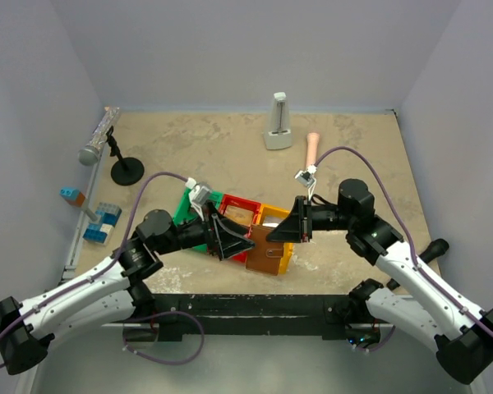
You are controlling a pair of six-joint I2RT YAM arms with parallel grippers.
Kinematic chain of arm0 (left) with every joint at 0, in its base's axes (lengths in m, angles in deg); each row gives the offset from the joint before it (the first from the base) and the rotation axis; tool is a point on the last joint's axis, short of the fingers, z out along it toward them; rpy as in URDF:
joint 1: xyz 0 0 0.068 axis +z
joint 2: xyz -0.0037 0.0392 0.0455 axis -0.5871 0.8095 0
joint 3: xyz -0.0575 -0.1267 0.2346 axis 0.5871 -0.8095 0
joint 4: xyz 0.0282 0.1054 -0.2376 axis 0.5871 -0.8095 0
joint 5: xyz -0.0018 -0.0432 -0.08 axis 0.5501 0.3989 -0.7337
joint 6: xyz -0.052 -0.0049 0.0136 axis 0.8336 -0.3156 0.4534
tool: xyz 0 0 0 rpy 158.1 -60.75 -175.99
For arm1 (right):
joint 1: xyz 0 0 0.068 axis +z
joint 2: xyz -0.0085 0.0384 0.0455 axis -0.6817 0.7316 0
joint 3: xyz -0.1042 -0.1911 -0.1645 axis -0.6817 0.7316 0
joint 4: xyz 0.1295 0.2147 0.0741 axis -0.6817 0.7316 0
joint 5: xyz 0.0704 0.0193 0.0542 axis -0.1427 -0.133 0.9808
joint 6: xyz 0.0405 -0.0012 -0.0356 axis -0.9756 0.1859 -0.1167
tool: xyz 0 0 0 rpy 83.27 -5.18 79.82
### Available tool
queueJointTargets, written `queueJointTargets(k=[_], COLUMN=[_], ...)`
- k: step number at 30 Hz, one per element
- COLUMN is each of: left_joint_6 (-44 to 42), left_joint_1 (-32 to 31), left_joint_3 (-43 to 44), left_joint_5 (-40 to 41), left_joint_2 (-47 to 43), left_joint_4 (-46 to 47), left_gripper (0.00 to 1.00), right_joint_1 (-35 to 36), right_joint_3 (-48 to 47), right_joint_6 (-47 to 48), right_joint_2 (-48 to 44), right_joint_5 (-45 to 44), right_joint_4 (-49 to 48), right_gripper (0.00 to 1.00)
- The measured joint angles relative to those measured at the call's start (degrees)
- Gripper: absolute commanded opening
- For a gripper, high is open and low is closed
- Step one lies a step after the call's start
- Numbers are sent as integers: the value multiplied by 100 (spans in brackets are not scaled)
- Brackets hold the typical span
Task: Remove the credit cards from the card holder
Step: Pick up the card holder from the center of the board.
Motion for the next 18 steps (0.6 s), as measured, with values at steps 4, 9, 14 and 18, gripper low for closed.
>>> queueJointTargets(k=[4, 9, 14, 18], left_joint_6=[-4, 0, -7, -17], left_joint_1=[0, 0, 0, 0], left_joint_3=[299, 354, 354, 354], left_joint_5=[-415, -693, -754, -780], left_joint_2=[601, 852, 737, 654], left_joint_4=[188, 291, 363, 404], left_gripper=[74, 72, 68, 60], right_joint_1=[4, 37, 37, 37], right_joint_3=[0, -11, -11, -11], right_joint_6=[39, 129, 208, 251], right_joint_2=[0, -9, -9, -9], right_joint_5=[26, 85, 87, 90], right_joint_4=[33, 114, 181, 184], right_gripper=[9, 9, 9, 9])
